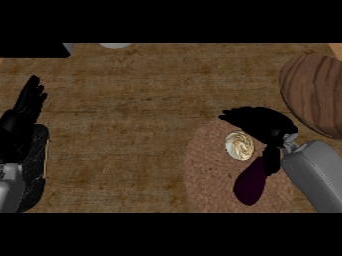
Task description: Pick the cupcake from the placemat and place it in the bowl
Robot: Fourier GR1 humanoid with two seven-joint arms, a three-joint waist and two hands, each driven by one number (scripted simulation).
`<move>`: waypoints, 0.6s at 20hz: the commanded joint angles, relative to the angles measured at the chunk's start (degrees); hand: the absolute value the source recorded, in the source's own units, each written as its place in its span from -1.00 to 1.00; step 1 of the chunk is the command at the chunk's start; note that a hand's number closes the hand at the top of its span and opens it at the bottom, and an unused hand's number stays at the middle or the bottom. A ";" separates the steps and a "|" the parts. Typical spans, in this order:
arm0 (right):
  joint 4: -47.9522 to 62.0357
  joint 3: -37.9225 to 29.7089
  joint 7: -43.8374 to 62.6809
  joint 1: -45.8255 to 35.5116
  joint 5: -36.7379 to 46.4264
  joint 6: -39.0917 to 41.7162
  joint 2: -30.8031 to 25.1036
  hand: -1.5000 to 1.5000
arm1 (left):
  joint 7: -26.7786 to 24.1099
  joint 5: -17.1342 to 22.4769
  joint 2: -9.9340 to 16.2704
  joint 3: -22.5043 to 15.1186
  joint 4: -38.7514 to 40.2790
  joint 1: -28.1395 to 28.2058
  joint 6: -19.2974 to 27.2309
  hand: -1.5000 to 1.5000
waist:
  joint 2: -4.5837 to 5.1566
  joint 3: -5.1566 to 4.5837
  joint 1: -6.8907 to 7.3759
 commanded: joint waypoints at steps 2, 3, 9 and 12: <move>-1.57 -2.23 0.79 0.62 2.38 3.11 2.64 -1.00 | 0.96 -2.65 -2.26 -0.49 -5.22 4.13 0.09 0.00 | -0.08 0.00 0.13; -1.59 -3.44 -3.12 3.26 2.56 1.48 -0.83 -1.00 | -1.51 -0.49 -0.25 2.75 -2.38 4.28 -3.05 0.00 | -0.06 -0.01 0.02; 8.22 -2.44 -0.61 -1.62 9.00 -3.23 8.99 -1.00 | -0.62 -2.77 -1.89 3.48 1.61 -0.97 -3.13 0.00 | 0.09 0.00 0.23; 5.31 -3.22 -0.84 0.92 10.45 -1.84 8.93 -1.00 | 3.71 -2.80 -2.33 3.71 -6.76 3.57 -3.55 0.00 | -0.04 0.00 0.23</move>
